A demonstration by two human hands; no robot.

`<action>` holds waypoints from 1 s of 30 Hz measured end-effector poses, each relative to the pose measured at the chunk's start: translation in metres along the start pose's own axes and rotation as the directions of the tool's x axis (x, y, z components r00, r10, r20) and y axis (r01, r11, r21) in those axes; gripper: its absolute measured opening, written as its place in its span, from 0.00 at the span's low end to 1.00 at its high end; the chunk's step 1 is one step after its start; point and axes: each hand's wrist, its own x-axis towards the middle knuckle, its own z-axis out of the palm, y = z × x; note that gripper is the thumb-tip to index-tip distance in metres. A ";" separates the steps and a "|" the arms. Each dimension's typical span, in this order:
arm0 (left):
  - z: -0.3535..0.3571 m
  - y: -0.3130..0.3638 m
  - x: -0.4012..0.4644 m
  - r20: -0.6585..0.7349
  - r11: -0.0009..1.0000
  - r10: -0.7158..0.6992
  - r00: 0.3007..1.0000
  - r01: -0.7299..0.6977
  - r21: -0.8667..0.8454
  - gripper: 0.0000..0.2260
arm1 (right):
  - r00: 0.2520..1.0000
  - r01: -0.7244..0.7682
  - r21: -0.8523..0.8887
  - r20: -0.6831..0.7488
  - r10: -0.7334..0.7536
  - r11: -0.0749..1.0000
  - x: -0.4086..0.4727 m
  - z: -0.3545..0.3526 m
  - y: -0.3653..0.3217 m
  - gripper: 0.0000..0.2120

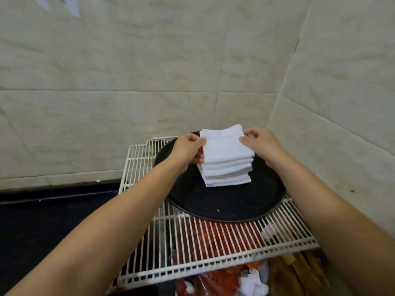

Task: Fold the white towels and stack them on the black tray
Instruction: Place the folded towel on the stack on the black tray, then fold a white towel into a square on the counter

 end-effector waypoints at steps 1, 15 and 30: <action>-0.001 0.001 -0.001 -0.005 1.000 0.000 1.000 0.000 -0.009 0.09 | 1.000 -0.004 0.000 0.004 0.004 1.000 0.001 -0.001 -0.001 0.13; -0.222 -0.013 -0.187 -0.372 0.968 0.150 0.916 -0.060 0.242 0.09 | 0.774 0.615 -0.213 0.346 -0.531 0.759 -0.119 0.172 -0.155 0.13; -0.531 -0.159 -0.720 -0.932 0.606 -0.025 0.361 0.747 0.272 0.08 | -0.074 0.940 0.248 0.819 -0.570 0.234 -0.622 0.502 -0.319 0.15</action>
